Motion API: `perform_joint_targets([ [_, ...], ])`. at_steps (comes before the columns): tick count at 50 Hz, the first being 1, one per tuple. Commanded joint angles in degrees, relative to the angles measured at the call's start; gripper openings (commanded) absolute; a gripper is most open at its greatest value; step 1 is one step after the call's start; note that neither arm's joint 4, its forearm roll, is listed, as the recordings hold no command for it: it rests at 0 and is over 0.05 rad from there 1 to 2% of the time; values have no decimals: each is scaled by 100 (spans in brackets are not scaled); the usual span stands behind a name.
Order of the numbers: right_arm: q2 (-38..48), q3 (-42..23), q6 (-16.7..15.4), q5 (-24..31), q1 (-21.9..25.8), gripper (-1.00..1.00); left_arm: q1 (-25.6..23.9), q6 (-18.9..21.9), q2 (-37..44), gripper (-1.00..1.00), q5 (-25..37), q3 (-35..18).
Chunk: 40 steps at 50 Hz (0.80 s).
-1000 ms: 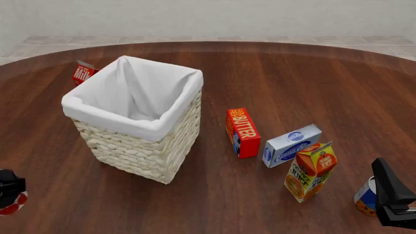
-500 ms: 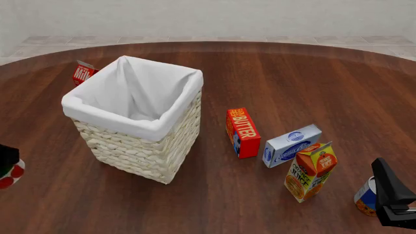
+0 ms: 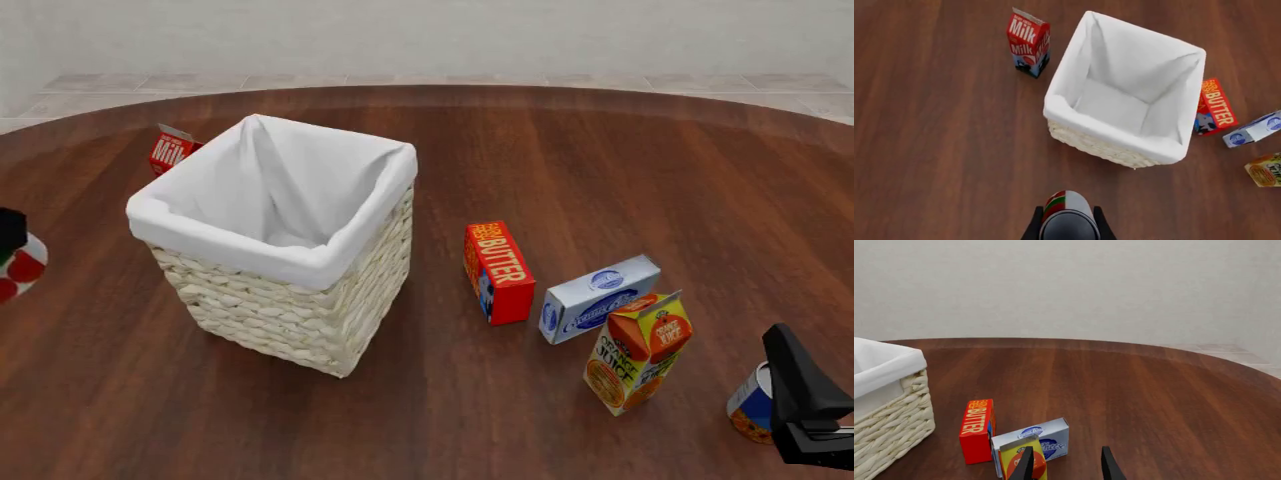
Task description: Pick up the tomato sauce, and put it in the basket.
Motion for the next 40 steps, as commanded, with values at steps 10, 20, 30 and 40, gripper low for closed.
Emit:
perform_joint_targets([
  [10, 4, -2, 24, 4, 2, 100, -551, 24, 687, -100, 284, -1292],
  [20, 4, -2, 23, 4, -1, 100, -704, 54, 923, -100, 267, -1472],
  [30, 4, -2, 24, 4, -1, 100, -862, 46, 1260, -100, 158, -1713],
  [40, 3, -2, 24, 4, 0, 100, -1027, 76, 1746, -100, -112, -1960],
])
